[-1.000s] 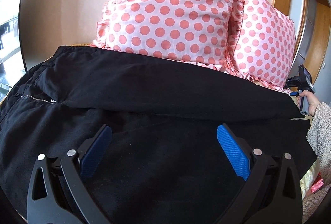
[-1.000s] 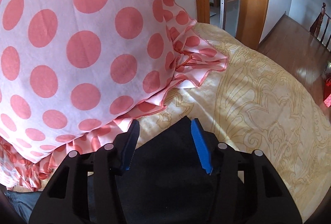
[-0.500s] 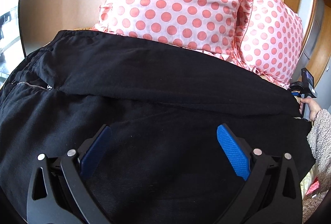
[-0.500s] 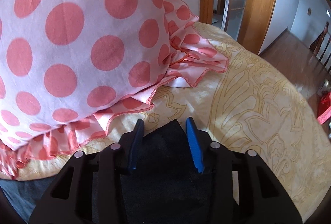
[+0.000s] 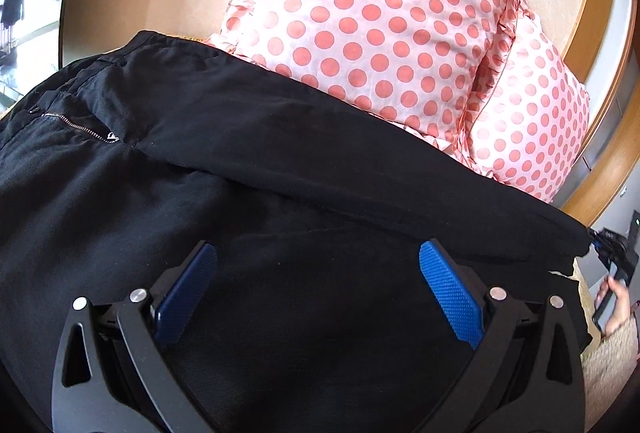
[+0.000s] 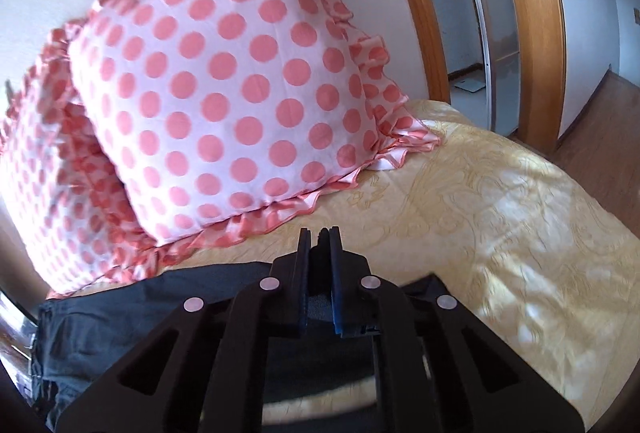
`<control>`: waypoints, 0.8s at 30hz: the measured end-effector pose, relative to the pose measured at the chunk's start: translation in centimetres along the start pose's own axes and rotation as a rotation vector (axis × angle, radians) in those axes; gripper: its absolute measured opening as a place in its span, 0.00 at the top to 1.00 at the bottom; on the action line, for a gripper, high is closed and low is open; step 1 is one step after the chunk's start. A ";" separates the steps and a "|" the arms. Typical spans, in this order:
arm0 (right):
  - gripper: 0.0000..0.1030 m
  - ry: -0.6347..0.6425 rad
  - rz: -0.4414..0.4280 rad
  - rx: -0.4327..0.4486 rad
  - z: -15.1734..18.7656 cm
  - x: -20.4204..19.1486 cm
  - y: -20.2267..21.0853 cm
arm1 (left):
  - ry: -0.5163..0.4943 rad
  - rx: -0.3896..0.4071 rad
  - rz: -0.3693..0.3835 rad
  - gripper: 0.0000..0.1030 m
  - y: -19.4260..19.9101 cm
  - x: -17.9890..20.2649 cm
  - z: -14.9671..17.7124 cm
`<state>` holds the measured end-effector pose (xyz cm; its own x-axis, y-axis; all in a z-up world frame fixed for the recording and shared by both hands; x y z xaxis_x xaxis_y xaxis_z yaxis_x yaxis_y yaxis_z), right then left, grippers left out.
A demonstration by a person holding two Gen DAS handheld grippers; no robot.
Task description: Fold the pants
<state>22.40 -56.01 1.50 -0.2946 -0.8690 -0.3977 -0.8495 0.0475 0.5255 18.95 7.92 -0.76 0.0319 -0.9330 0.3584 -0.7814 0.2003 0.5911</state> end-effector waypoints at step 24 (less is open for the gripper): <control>0.59 -0.590 0.013 -0.197 15.3 4.2 11.5 | -0.004 -0.048 0.040 0.02 -0.5 0.3 0.3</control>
<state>4.72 -51.54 -5.67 -0.5444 -0.4473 -0.7096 -0.7642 -0.0844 0.6394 19.23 7.45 -1.16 -0.0012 -0.9251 0.3798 -0.7510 0.2516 0.6105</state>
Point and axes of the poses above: each gripper's, at about its wrist camera, not at the fingertips, and y roughly against the way its jaws point, x to its right, z to its underside, the point moved 7 cm from there along -y, roughly the way its jaws point, and after that the axes turned 1 degree about x, right-handed, at the moved point
